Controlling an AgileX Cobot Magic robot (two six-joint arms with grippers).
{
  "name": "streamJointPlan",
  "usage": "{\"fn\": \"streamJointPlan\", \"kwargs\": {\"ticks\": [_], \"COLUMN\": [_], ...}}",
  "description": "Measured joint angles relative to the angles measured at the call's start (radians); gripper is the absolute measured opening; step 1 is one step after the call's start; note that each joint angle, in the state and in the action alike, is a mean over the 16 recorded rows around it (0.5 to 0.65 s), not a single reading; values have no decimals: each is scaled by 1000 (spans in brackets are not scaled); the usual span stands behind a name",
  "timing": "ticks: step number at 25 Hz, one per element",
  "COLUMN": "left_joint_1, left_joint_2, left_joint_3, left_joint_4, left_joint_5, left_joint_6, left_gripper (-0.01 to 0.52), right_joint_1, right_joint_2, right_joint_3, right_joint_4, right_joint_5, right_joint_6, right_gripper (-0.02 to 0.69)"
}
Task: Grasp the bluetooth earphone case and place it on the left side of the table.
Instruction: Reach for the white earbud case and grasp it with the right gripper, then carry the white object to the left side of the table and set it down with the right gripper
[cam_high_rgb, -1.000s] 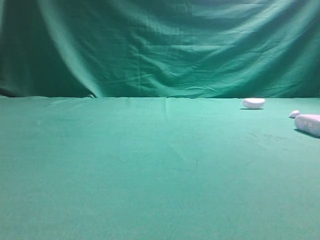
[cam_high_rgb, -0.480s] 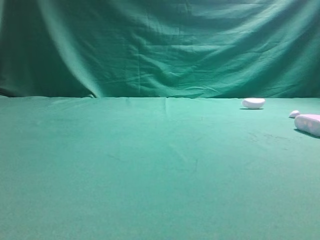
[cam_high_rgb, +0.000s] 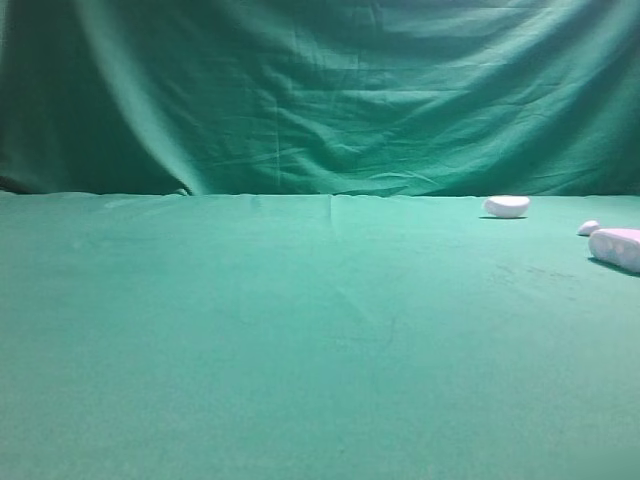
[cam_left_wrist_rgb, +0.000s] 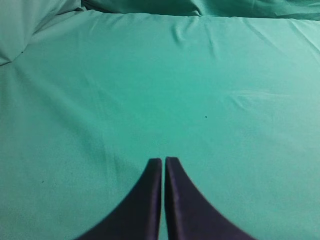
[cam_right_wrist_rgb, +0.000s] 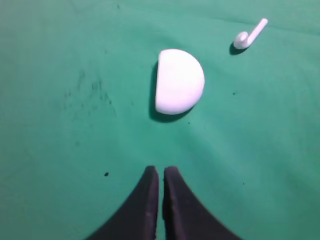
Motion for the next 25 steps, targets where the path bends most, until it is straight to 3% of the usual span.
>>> {"fn": "streamJointPlan", "kwargs": {"ticks": [6, 10, 25], "left_joint_1": [0, 0, 0], "left_joint_2": [0, 0, 0], "left_joint_3": [0, 0, 0], "left_joint_4": [0, 0, 0], "left_joint_5": [0, 0, 0], "left_joint_6": [0, 0, 0], "left_gripper": [0, 0, 0], "right_joint_1": [0, 0, 3], "right_joint_2": [136, 195, 256], "right_joint_3": [-59, -81, -146], "right_joint_4": [-9, -9, -3], "right_joint_5": [-21, -38, -25], "right_joint_6": [10, 11, 14], "right_gripper": [499, 547, 347]}}
